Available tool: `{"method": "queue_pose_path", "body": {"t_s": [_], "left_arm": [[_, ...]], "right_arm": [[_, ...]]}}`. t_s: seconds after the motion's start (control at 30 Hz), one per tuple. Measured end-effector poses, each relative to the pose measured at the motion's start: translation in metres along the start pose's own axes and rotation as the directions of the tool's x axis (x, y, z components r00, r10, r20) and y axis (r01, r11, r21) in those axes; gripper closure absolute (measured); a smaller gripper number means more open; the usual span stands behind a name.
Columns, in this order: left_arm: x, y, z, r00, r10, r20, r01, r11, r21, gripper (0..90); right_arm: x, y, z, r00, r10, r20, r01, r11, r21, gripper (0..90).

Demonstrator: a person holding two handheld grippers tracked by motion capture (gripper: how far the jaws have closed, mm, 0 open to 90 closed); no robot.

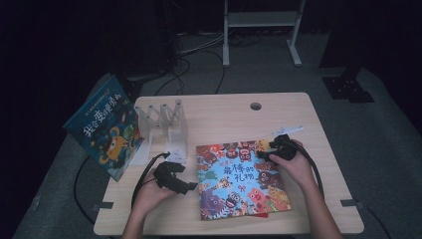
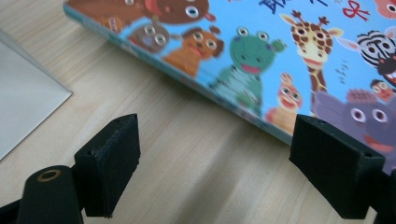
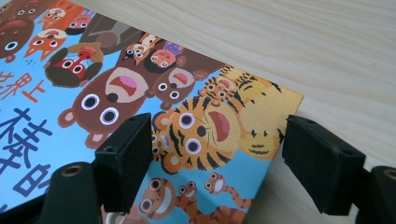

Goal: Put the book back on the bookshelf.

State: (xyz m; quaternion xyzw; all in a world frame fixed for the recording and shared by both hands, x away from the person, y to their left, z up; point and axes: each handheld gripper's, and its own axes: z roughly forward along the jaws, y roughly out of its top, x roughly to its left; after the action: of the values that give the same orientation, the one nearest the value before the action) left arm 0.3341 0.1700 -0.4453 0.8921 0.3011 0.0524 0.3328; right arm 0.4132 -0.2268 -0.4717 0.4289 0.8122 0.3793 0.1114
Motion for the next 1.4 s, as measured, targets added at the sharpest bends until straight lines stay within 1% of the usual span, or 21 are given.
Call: {"method": "queue_pose_path", "body": {"t_s": [0.07, 0.23, 0.43, 0.5, 0.53, 0.6, 0.7, 0.83, 0.93, 0.97, 1.03, 1.1, 1.2, 1.27, 1.33, 1.37, 1.4], "left_arm": [[0.000, 0.001, -0.001, 1.0000, -0.003, -0.004, 0.003, 1.0000, -0.007, 15.3], [0.001, 0.001, -0.002, 1.0000, -0.006, -0.008, 0.006, 0.9999, -0.010, 15.3], [0.003, 0.003, -0.003, 0.9999, -0.007, -0.012, 0.007, 0.9998, -0.019, 15.3], [0.003, 0.003, -0.003, 0.9998, -0.013, -0.012, 0.012, 0.9996, -0.024, 15.3], [0.003, 0.003, -0.004, 0.9998, -0.013, -0.012, 0.013, 0.9996, -0.023, 15.3], [0.004, 0.003, -0.004, 0.9998, -0.015, -0.013, 0.015, 0.9996, -0.026, 15.3], [0.006, 0.003, -0.003, 0.9996, -0.022, -0.015, 0.022, 0.9993, -0.031, 14.6], [0.007, 0.003, -0.002, 0.9996, -0.026, -0.013, 0.026, 0.9992, -0.030, 14.6], [0.007, 0.003, 0.002, 0.9994, -0.033, -0.004, 0.033, 0.9990, -0.029, 14.6], [0.007, 0.003, 0.002, 0.9995, -0.030, 0.000, 0.030, 0.9993, -0.022, 14.6], [0.006, 0.003, 0.005, 0.9993, -0.037, 0.004, 0.037, 0.9991, -0.023, 14.7], [0.006, 0.003, 0.008, 0.9994, -0.034, 0.011, 0.034, 0.9993, -0.014, 14.6], [0.004, 0.003, 0.012, 0.9993, -0.030, 0.020, 0.031, 0.9995, -0.003, 14.7], [0.002, 0.004, 0.016, 0.9993, -0.029, 0.024, 0.029, 0.9995, 0.013, 14.7], [0.002, 0.005, 0.018, 0.9988, -0.032, 0.036, 0.032, 0.9994, 0.012, 14.6], [0.001, 0.005, 0.019, 0.9988, -0.029, 0.039, 0.029, 0.9995, 0.014, 14.6], [0.000, 0.006, 0.020, 0.9984, -0.034, 0.045, 0.033, 0.9993, 0.015, 14.6]], "right_arm": [[0.002, 0.003, 0.003, 0.9997, -0.019, -0.014, 0.019, 1.000, 0.001, 25.0], [0.008, 0.010, 0.010, 0.9982, -0.044, -0.040, 0.045, 0.999, 0.010, 24.9], [0.016, 0.018, 0.019, 0.9943, -0.077, -0.074, 0.078, 0.997, 0.014, 24.9], [0.019, 0.021, 0.023, 0.9921, -0.091, -0.086, 0.092, 0.996, 0.010, 24.9], [0.022, 0.022, 0.026, 0.9918, -0.086, -0.095, 0.087, 0.996, 0.007, 24.9], [0.026, 0.026, 0.030, 0.9893, -0.094, -0.112, 0.095, 0.995, 0.011, 25.0], [0.034, 0.032, 0.037, 0.9849, -0.117, -0.128, 0.120, 0.993, 0.020, 25.1], [0.044, 0.039, 0.045, 0.9800, -0.135, -0.146, 0.139, 0.990, 0.021, 25.0], [0.051, 0.044, 0.051, 0.9759, -0.143, -0.165, 0.149, 0.989, 0.024, 25.1], [0.054, 0.045, 0.053, 0.9749, -0.144, -0.170, 0.150, 0.988, 0.026, 25.1], [0.057, 0.047, 0.055, 0.9721, -0.153, -0.178, 0.160, 0.987, 0.022, 25.0], [0.059, 0.048, 0.057, 0.9700, -0.161, -0.182, 0.168, 0.985, 0.023, 25.0], [0.059, 0.048, 0.057, 0.9701, -0.161, -0.182, 0.167, 0.986, 0.019, 25.0], [0.059, 0.048, 0.057, 0.9704, -0.159, -0.182, 0.165, 0.986, 0.018, 25.0], [0.060, 0.048, 0.054, 0.9726, -0.159, -0.170, 0.166, 0.986, 0.028, 27.9], [0.060, 0.048, 0.052, 0.9754, -0.149, -0.163, 0.155, 0.987, 0.027, 30.5], [0.059, 0.047, 0.050, 0.9778, -0.141, -0.155, 0.147, 0.989, 0.030, 30.4]]}}
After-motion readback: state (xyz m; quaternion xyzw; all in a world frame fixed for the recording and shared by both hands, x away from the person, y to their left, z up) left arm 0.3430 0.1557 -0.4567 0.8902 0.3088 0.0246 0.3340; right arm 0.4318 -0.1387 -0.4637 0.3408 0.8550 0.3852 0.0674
